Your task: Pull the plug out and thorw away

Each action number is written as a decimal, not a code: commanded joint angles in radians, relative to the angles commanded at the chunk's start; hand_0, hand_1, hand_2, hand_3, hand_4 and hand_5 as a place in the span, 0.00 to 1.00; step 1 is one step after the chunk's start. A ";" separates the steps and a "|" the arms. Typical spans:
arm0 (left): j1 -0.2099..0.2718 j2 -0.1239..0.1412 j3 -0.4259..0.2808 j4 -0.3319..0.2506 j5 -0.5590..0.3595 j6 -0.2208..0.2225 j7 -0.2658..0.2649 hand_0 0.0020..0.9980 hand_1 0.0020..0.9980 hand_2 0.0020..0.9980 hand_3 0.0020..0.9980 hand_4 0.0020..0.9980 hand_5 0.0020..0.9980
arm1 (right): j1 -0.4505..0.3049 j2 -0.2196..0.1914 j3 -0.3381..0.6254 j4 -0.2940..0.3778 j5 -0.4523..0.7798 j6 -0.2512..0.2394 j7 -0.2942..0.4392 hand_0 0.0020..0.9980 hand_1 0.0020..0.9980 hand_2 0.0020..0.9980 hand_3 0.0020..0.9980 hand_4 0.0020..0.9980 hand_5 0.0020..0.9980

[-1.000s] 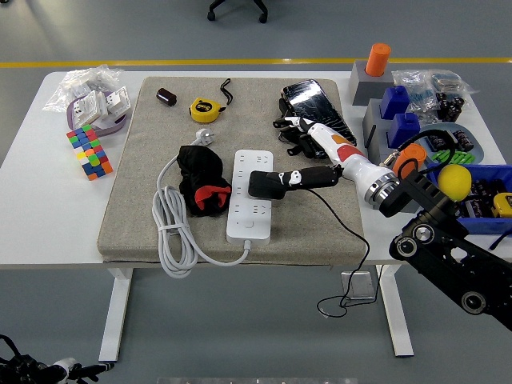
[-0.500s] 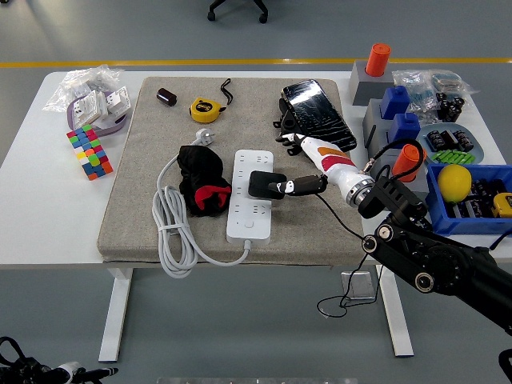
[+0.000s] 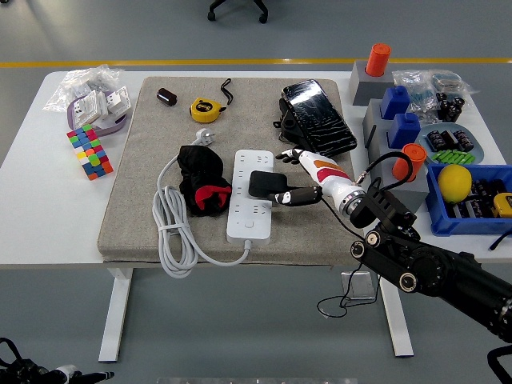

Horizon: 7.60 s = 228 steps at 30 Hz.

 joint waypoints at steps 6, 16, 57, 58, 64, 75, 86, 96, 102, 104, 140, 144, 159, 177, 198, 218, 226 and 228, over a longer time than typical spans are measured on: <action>-0.003 0.001 -0.009 -0.002 0.017 -0.005 0.006 0.53 0.66 0.69 0.67 0.82 0.70 | 0.019 0.020 -0.019 -0.024 0.026 0.002 0.008 0.74 0.74 0.73 0.77 1.00 0.39; 0.003 0.002 -0.018 -0.001 0.034 -0.009 0.013 0.53 0.66 0.69 0.67 0.83 0.70 | 0.026 0.022 -0.053 -0.035 0.030 -0.009 0.014 0.64 0.68 0.67 0.74 1.00 0.35; -0.001 0.000 -0.015 -0.003 0.032 -0.008 0.012 0.53 0.66 0.69 0.67 0.84 0.70 | 0.044 0.022 -0.140 -0.024 0.091 -0.105 0.055 0.31 0.38 0.47 0.54 1.00 0.01; -0.001 0.000 -0.015 -0.003 0.032 -0.008 0.012 0.53 0.67 0.69 0.67 0.84 0.70 | 0.044 0.022 -0.141 -0.024 0.092 -0.105 0.055 0.32 0.38 0.46 0.54 1.00 0.00; -0.003 0.000 -0.015 -0.004 0.032 -0.008 0.012 0.53 0.66 0.69 0.67 0.84 0.70 | 0.046 0.022 -0.147 -0.016 0.096 -0.109 0.063 0.30 0.32 0.42 0.54 0.99 0.00; -0.004 0.000 -0.017 -0.004 0.034 -0.009 0.013 0.53 0.66 0.69 0.67 0.84 0.70 | 0.046 0.022 -0.111 0.008 0.097 -0.116 0.081 0.30 0.30 0.39 0.54 0.99 0.00; -0.006 0.000 -0.008 -0.003 0.015 -0.004 0.006 0.53 0.66 0.69 0.67 0.84 0.70 | 0.029 0.022 -0.031 0.073 0.095 -0.113 0.081 0.30 0.31 0.41 0.53 0.98 0.00; -0.006 0.000 -0.002 -0.002 0.007 -0.001 0.003 0.53 0.66 0.69 0.67 0.84 0.70 | 0.004 -0.015 0.053 0.127 0.045 -0.094 0.068 0.31 0.30 0.40 0.53 0.98 0.00; -0.006 0.001 0.003 -0.002 -0.002 0.001 -0.001 0.53 0.67 0.69 0.67 0.84 0.70 | -0.035 -0.053 0.078 0.149 -0.009 -0.056 0.051 0.31 0.30 0.40 0.53 0.98 0.00; -0.006 0.000 0.004 -0.002 -0.004 0.002 -0.001 0.53 0.67 0.69 0.67 0.84 0.70 | -0.051 -0.066 0.093 0.144 -0.015 -0.033 0.046 0.31 0.30 0.40 0.53 0.98 0.00; -0.002 -0.005 0.002 -0.001 -0.004 0.000 -0.001 0.53 0.66 0.69 0.67 0.84 0.70 | -0.114 -0.093 0.208 0.098 -0.084 0.044 0.006 0.57 0.60 0.58 0.62 1.00 0.24; -0.001 -0.005 0.003 -0.001 -0.004 0.000 -0.001 0.53 0.66 0.69 0.67 0.84 0.70 | -0.117 -0.092 0.218 0.115 -0.075 0.059 -0.006 0.58 0.61 0.61 0.64 1.00 0.25; -0.001 -0.005 0.007 0.001 -0.012 0.003 -0.004 0.53 0.66 0.69 0.67 0.84 0.70 | -0.168 -0.137 0.317 0.465 -0.060 0.229 -0.099 0.72 0.72 0.75 0.80 1.00 0.44; -0.003 -0.005 0.008 0.001 -0.012 0.003 -0.004 0.53 0.66 0.69 0.67 0.84 0.70 | -0.178 -0.139 0.220 0.527 -0.005 0.486 -0.170 0.00 0.01 0.14 0.76 0.64 0.00; -0.004 -0.004 0.007 0.001 -0.015 0.003 -0.003 0.53 0.66 0.69 0.67 0.83 0.70 | -0.142 -0.108 0.160 0.420 -0.019 0.546 -0.211 0.00 0.00 0.11 0.82 0.70 0.00; -0.002 -0.002 -0.001 -0.001 0.004 -0.003 0.004 0.53 0.66 0.69 0.67 0.83 0.70 | -0.138 -0.107 0.162 0.376 -0.031 0.577 -0.216 0.00 0.00 0.11 0.81 0.71 0.00; -0.004 -0.001 -0.004 -0.002 0.010 -0.004 0.005 0.53 0.66 0.69 0.67 0.83 0.70 | -0.141 -0.110 0.165 0.378 -0.040 0.592 -0.221 0.00 0.00 0.11 0.82 0.71 0.00; -0.003 -0.001 -0.003 -0.002 0.008 -0.004 0.005 0.53 0.66 0.69 0.67 0.83 0.70 | -0.145 -0.111 0.175 0.391 -0.041 0.592 -0.221 0.00 0.00 0.11 0.82 0.71 0.00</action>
